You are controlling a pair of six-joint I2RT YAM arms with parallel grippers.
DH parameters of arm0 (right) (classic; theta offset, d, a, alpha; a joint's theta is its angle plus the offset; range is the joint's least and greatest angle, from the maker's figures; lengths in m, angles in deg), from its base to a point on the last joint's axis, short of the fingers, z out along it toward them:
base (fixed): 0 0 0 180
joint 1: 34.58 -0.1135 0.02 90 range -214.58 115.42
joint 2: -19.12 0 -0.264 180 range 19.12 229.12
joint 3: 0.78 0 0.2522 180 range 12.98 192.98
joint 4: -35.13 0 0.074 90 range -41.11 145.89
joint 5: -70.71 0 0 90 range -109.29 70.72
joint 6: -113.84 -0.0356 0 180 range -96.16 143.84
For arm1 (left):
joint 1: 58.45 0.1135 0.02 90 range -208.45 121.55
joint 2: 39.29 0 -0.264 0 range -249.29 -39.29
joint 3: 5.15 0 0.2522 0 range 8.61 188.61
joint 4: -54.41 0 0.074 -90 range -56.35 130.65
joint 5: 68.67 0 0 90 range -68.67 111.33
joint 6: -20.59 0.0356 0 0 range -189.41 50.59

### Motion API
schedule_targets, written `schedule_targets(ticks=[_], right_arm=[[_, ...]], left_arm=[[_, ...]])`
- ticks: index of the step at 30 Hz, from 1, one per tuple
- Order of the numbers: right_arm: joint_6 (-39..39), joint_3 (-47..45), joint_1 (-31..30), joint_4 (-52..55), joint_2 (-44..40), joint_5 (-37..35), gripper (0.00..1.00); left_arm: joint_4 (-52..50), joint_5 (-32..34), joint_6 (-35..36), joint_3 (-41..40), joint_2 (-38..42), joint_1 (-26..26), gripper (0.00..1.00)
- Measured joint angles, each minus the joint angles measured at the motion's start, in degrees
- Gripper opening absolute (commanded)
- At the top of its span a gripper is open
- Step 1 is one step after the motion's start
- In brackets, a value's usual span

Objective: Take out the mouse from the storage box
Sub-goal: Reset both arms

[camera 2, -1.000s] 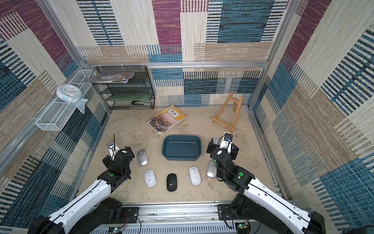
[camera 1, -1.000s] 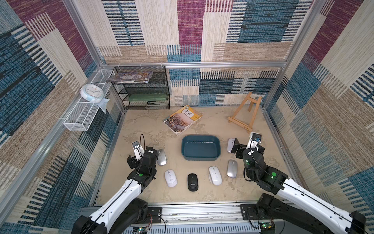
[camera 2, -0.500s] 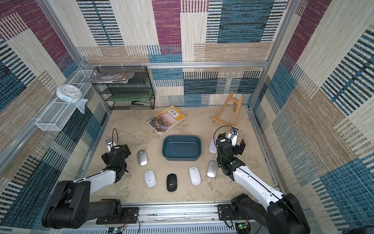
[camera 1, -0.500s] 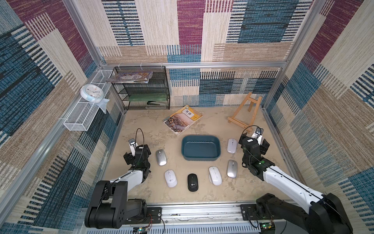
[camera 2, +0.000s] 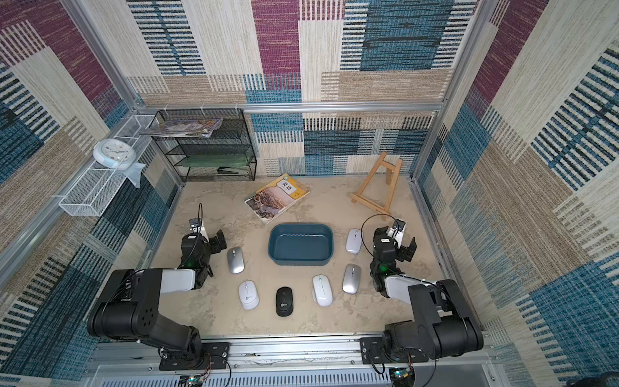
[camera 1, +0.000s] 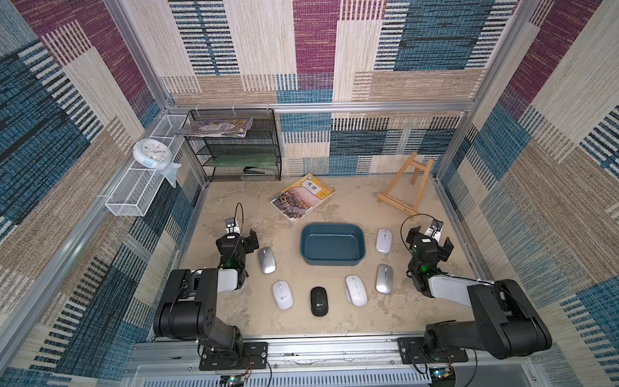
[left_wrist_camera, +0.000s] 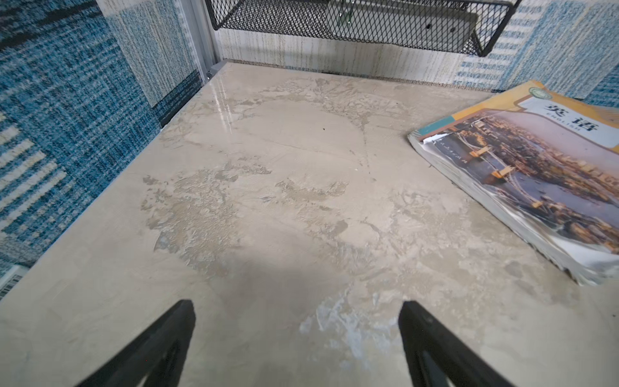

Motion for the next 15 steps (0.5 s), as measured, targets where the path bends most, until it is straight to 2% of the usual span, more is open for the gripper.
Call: schedule_targets(ticks=[8,12,15], right_arm=[[5.07,-5.86,3.65,-16.28,5.68,15.50,0.99],[5.77,-4.15,5.88,-19.76,8.70,23.21,0.99],[5.75,-4.68,6.95,-21.22,10.58,25.83,0.99]], left_arm=[[0.59,-1.97,0.61,-1.60,0.35,0.07,0.99],[0.61,-0.37,0.31,-0.76,0.35,0.07,0.99],[0.50,0.33,-0.11,-0.74,0.35,0.04,0.99]])
